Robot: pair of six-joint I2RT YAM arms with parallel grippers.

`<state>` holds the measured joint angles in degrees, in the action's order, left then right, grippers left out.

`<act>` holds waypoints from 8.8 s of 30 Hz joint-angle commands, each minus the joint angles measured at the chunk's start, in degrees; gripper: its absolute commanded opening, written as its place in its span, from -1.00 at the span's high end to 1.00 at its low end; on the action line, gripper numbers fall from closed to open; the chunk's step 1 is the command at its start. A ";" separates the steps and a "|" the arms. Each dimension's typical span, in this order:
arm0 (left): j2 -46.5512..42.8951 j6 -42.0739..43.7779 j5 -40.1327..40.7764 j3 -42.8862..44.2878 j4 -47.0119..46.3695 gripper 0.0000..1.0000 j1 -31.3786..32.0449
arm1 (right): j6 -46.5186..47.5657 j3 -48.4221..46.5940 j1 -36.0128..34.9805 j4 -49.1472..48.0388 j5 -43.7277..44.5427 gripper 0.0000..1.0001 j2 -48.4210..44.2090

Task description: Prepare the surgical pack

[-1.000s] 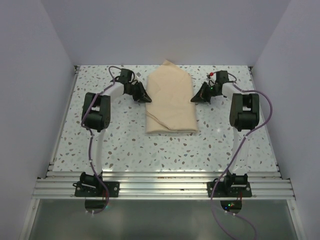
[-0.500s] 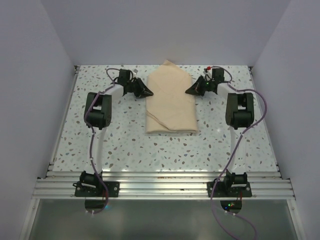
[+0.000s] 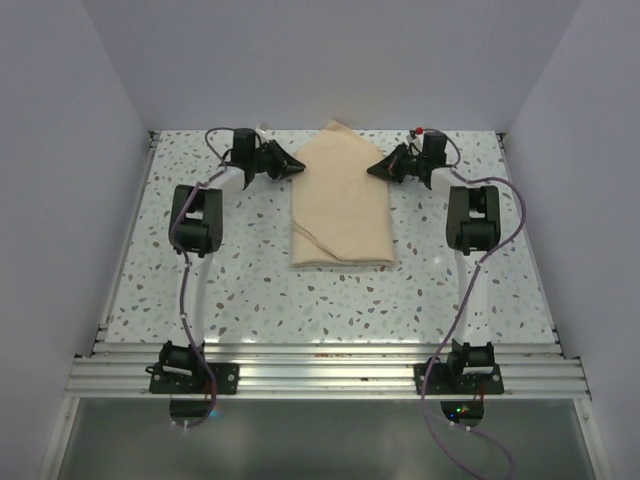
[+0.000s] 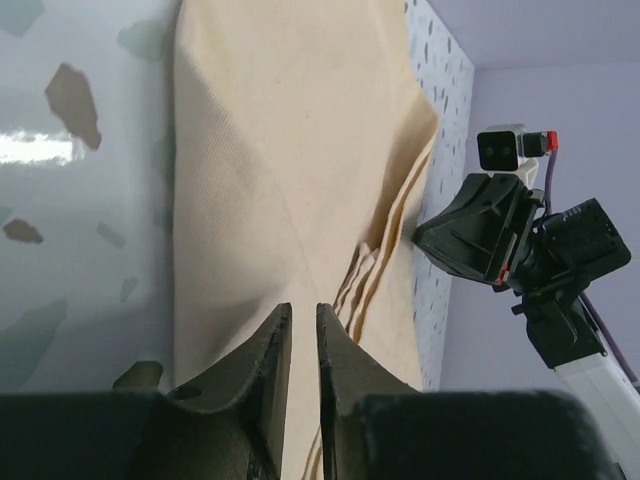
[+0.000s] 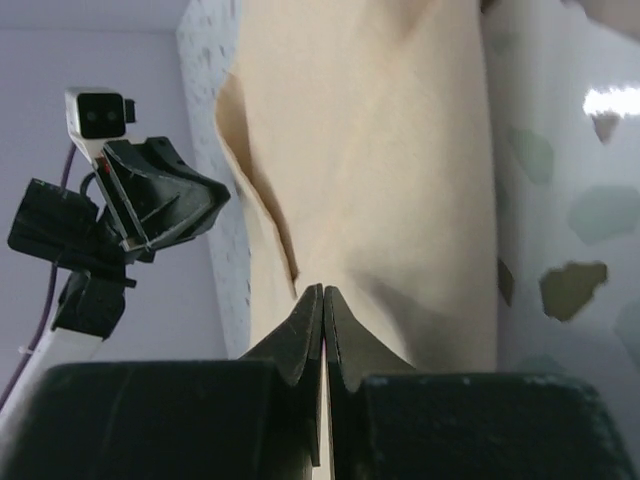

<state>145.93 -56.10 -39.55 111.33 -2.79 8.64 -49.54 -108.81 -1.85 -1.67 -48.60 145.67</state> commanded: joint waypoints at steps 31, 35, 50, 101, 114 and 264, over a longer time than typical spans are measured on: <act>-3.28 10.64 13.79 6.01 -4.24 0.17 -1.96 | 7.77 -21.53 -0.17 11.41 15.46 0.40 1.29; -6.70 11.54 15.99 -0.74 -7.93 0.07 -1.96 | 15.07 -19.60 0.00 15.55 17.39 0.16 -1.08; 1.28 11.18 20.04 4.42 -5.04 -0.04 1.02 | 22.99 -22.75 0.53 21.01 20.12 -0.18 6.20; -26.73 18.21 7.56 -14.98 13.07 1.00 1.11 | 10.33 -9.61 -1.49 31.02 6.58 1.00 -17.77; -42.38 23.93 8.00 -31.34 20.45 1.00 5.76 | 17.81 9.84 -0.62 40.87 12.65 1.00 -34.03; -29.65 30.96 -12.56 -36.97 14.30 -0.26 -1.26 | 17.55 61.97 -23.11 25.05 22.23 0.81 -58.13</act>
<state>115.96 -26.85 -47.70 72.01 14.63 7.20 -30.55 -47.77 -25.10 26.06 -24.38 86.61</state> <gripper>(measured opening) 0.643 0.099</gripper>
